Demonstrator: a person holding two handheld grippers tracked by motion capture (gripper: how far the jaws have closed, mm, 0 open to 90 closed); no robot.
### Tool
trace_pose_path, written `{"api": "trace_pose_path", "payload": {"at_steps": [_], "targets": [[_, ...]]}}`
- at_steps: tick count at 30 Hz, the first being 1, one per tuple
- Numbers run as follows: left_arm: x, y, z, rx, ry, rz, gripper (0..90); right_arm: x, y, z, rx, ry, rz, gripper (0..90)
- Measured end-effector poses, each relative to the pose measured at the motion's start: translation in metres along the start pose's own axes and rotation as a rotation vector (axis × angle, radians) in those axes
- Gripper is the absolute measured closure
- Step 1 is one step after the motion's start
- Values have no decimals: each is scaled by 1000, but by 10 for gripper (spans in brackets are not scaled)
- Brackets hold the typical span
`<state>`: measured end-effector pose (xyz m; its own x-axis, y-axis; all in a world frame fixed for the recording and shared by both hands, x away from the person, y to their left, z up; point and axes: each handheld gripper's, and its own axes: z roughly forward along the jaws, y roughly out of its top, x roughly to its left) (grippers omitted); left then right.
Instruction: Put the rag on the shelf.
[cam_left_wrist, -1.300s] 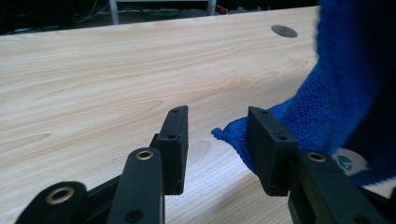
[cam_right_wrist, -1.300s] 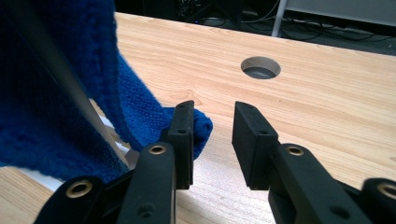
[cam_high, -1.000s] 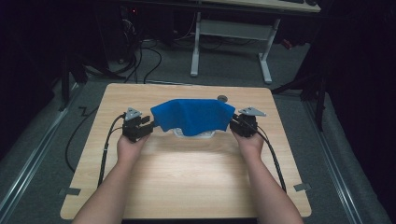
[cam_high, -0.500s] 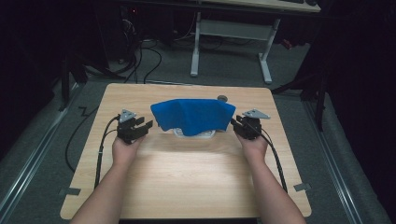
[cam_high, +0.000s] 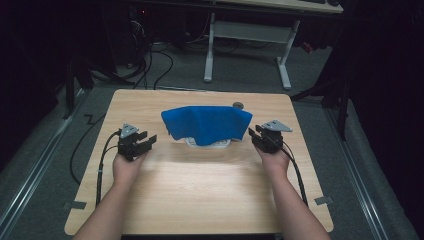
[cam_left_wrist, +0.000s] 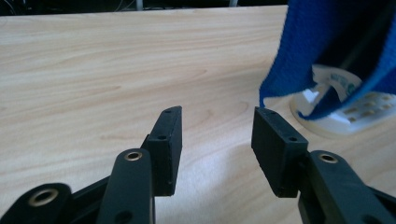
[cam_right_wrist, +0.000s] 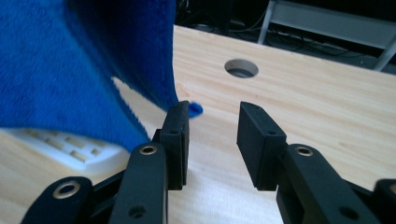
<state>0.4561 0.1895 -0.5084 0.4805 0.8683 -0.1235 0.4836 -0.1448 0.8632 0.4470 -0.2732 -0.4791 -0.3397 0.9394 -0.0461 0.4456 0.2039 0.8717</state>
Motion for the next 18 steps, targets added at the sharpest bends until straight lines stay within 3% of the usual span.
{"api": "trace_pose_path", "payload": {"at_steps": [5, 10, 13, 18], "targets": [[-11, -12, -16, 22, 10, 44, 494, 6, -7, -21, -21, -7, -25, 606], [-17, -23, -30, 25, 4, 48, 471, 10, -13, -37, -6, -2, -36, 570], [-27, -35, -47, 27, 1, 66, 441, 18, -21, -59, -50, -1, -53, 551], [-40, -46, -65, 21, -18, 69, 401, 28, -31, -78, -46, 10, -68, 520]]}}
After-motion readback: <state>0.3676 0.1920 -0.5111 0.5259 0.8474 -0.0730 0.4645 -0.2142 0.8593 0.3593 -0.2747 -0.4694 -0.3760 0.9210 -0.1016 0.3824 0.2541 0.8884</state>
